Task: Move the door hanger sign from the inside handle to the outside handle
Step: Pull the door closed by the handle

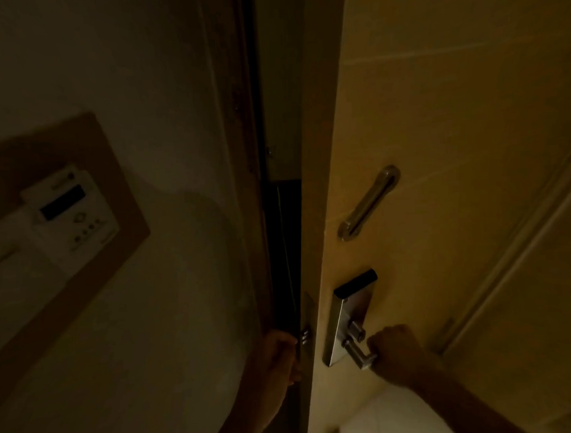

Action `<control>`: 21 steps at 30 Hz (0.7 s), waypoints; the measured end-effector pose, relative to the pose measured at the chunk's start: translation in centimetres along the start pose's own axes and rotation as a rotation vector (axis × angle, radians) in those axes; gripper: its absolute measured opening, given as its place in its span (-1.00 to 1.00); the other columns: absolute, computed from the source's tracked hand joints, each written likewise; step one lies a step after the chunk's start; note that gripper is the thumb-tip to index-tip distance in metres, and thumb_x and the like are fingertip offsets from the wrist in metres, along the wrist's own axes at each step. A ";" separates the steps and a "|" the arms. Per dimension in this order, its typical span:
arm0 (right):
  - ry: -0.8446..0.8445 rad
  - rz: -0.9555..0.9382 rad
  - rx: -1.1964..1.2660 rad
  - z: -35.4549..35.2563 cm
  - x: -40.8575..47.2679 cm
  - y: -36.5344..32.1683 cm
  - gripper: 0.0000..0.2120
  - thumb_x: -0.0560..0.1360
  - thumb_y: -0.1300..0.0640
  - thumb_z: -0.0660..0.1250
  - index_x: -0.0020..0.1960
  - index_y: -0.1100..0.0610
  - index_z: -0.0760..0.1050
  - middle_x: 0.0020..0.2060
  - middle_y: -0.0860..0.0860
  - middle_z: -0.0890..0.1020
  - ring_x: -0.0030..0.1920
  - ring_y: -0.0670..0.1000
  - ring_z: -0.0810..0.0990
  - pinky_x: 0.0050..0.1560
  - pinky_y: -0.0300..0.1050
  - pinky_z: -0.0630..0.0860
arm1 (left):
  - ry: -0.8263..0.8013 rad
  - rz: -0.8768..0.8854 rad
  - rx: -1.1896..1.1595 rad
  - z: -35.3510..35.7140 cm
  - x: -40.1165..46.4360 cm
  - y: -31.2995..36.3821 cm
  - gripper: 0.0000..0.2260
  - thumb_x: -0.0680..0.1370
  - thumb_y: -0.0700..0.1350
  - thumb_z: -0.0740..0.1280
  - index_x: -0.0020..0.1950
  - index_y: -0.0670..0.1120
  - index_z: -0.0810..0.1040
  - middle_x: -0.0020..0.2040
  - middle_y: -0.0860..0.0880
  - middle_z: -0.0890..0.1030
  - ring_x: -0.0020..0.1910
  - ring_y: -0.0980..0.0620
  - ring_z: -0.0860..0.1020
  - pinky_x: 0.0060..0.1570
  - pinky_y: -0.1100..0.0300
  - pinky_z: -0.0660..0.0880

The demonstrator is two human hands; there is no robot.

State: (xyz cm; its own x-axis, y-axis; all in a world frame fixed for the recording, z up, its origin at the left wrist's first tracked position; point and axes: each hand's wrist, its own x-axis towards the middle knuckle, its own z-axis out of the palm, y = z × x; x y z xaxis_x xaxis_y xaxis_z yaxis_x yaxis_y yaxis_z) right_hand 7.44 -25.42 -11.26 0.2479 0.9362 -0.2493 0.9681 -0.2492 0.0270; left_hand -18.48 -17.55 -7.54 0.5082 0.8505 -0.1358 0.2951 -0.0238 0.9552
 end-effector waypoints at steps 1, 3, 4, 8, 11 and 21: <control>0.002 0.023 0.045 0.0 1.7 -0.4 -0.85 0.39 0.03 0.17 -0.27 0.01 0.49 -0.22 -0.01 0.67 -0.11 0.02 0.61 -0.01 -0.09 0.34 | 0.003 -0.001 0.004 -0.4 0.9 0.1 -0.87 0.61 -0.12 0.21 -0.01 0.06 0.53 -0.24 -0.04 0.65 -0.36 0.16 0.63 -0.36 0.39 0.54; -0.009 0.058 0.172 0.0 4.5 -1.0 -0.78 0.40 0.03 0.17 -0.42 0.02 0.34 -0.39 -0.06 0.56 -0.23 -0.04 0.58 -0.06 -0.14 0.32 | 0.020 -0.014 0.022 -1.3 2.8 0.2 -0.88 0.61 -0.11 0.21 -0.02 0.07 0.52 -0.25 -0.03 0.65 -0.36 0.17 0.63 -0.35 0.40 0.53; -0.017 0.054 0.219 0.1 6.2 -1.5 -0.74 0.42 0.02 0.19 -0.44 0.00 0.30 -0.43 -0.09 0.50 -0.28 -0.09 0.53 -0.07 -0.15 0.32 | 0.033 -0.023 0.028 -1.9 4.1 0.2 -0.88 0.61 -0.10 0.21 -0.03 0.07 0.52 -0.25 -0.02 0.65 -0.36 0.18 0.63 -0.35 0.41 0.54; -0.082 0.094 0.464 -0.1 10.5 -3.3 -0.82 0.47 -0.01 0.27 -0.28 -0.02 0.54 -0.29 -0.11 0.63 -0.23 -0.15 0.57 0.07 -0.12 0.47 | 0.080 -0.060 0.038 -3.4 8.0 0.4 -0.88 0.62 -0.06 0.20 -0.02 0.08 0.53 -0.22 -0.02 0.65 -0.29 0.16 0.65 -0.25 0.33 0.60; -0.059 0.094 0.527 -0.9 14.2 -4.0 -0.83 0.46 -0.02 0.29 -0.22 0.01 0.60 -0.33 -0.11 0.63 -0.27 -0.10 0.60 -0.01 -0.11 0.54 | 0.117 -0.065 0.008 -4.0 11.1 0.5 -0.88 0.62 -0.05 0.21 -0.03 0.06 0.54 -0.25 0.00 0.64 -0.33 0.19 0.64 -0.31 0.39 0.56; -0.033 0.098 0.648 -4.6 27.6 -4.9 -0.83 0.48 -0.04 0.31 -0.05 0.00 0.60 -0.38 -0.14 0.54 -0.34 -0.09 0.57 -0.23 -0.16 0.49 | 0.209 -0.071 -0.078 -3.1 20.7 1.1 -0.80 0.63 -0.19 0.17 -0.14 -0.03 0.50 -0.35 0.01 0.51 -0.48 0.27 0.48 -0.42 0.45 0.41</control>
State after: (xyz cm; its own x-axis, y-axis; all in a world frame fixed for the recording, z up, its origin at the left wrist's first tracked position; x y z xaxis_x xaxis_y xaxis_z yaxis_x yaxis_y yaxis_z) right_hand 9.69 2.80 -13.85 0.3228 0.8959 -0.3053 0.7204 -0.4418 -0.5346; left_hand -10.11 1.65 -8.46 0.3073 0.9391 -0.1541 0.2571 0.0740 0.9636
